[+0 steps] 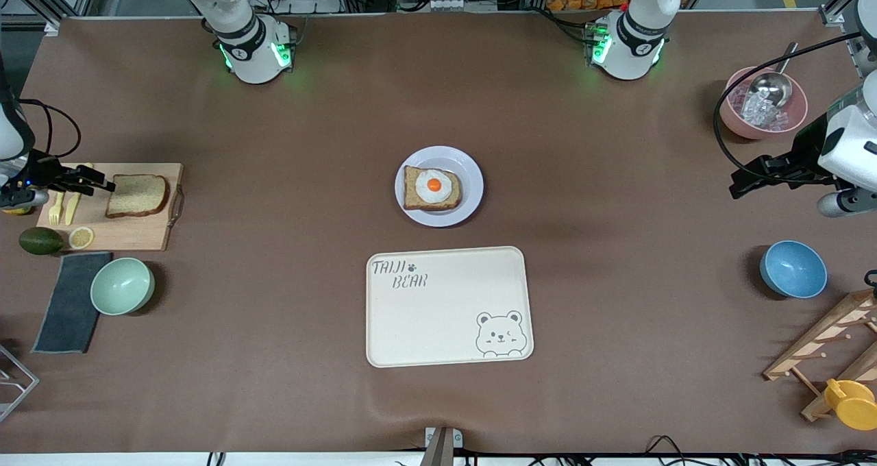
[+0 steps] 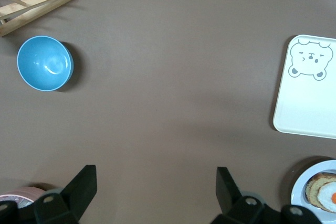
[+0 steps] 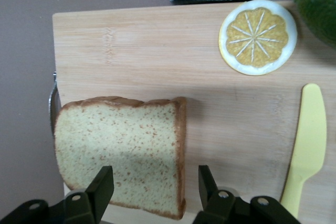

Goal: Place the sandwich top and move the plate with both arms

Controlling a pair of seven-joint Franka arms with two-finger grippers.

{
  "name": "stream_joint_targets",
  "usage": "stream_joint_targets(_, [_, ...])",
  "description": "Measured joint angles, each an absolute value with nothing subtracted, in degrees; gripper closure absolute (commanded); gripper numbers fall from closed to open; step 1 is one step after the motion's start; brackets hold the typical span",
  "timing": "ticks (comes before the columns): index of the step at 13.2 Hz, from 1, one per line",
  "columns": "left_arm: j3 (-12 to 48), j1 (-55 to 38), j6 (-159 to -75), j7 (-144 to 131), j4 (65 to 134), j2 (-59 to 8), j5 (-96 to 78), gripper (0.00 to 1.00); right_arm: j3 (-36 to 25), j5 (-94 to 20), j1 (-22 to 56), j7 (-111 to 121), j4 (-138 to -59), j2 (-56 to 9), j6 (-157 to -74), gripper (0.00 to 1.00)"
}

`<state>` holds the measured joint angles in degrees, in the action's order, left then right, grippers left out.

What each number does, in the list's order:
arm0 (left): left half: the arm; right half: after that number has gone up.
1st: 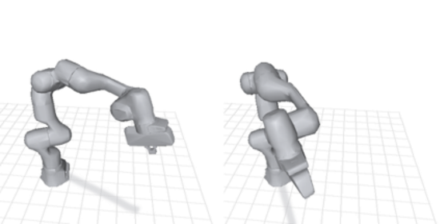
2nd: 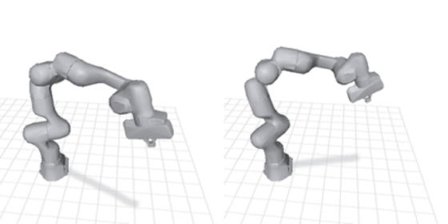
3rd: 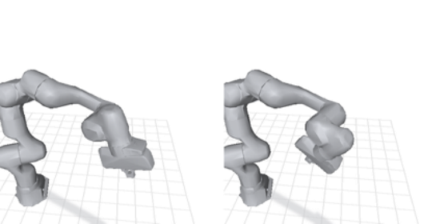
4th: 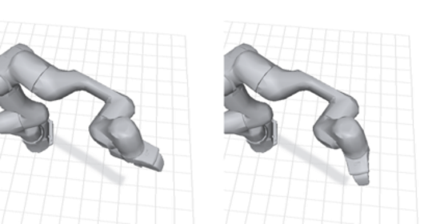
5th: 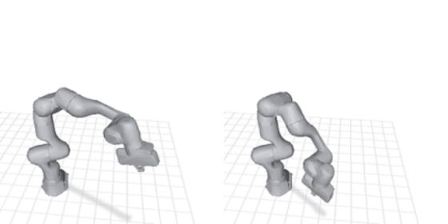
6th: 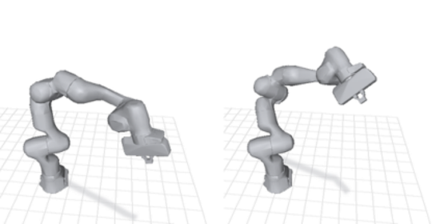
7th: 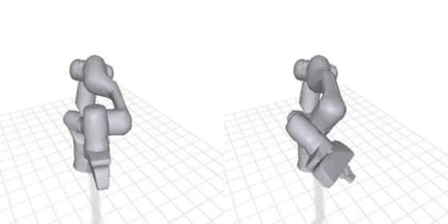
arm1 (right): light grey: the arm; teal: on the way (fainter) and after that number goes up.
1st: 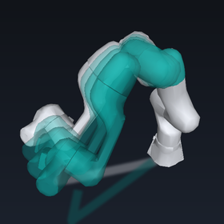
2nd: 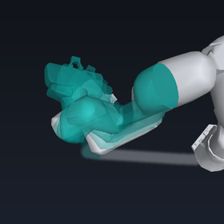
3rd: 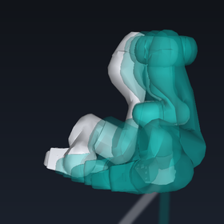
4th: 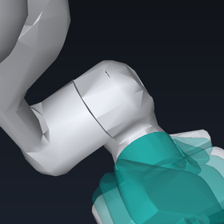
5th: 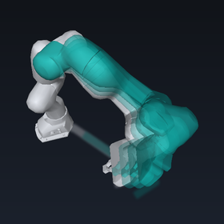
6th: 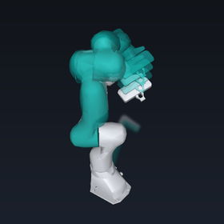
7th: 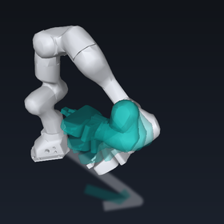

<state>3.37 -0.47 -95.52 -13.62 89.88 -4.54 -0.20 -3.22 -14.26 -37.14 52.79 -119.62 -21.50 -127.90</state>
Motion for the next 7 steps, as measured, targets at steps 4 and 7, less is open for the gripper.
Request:
stream_joint_targets(4, [3.4,-0.5,-95.5,-13.6,89.9,-4.6,-0.2,0.00,-3.2,-14.4,-37.1,53.2,-119.6,-22.9,-129.0,0.33])
stream_joint_targets(7, [3.4,-0.5,-95.5,-13.6,89.9,-4.6,-0.2,0.00,-3.2,-16.2,-37.3,53.6,-119.5,-24.2,-129.6,0.34])
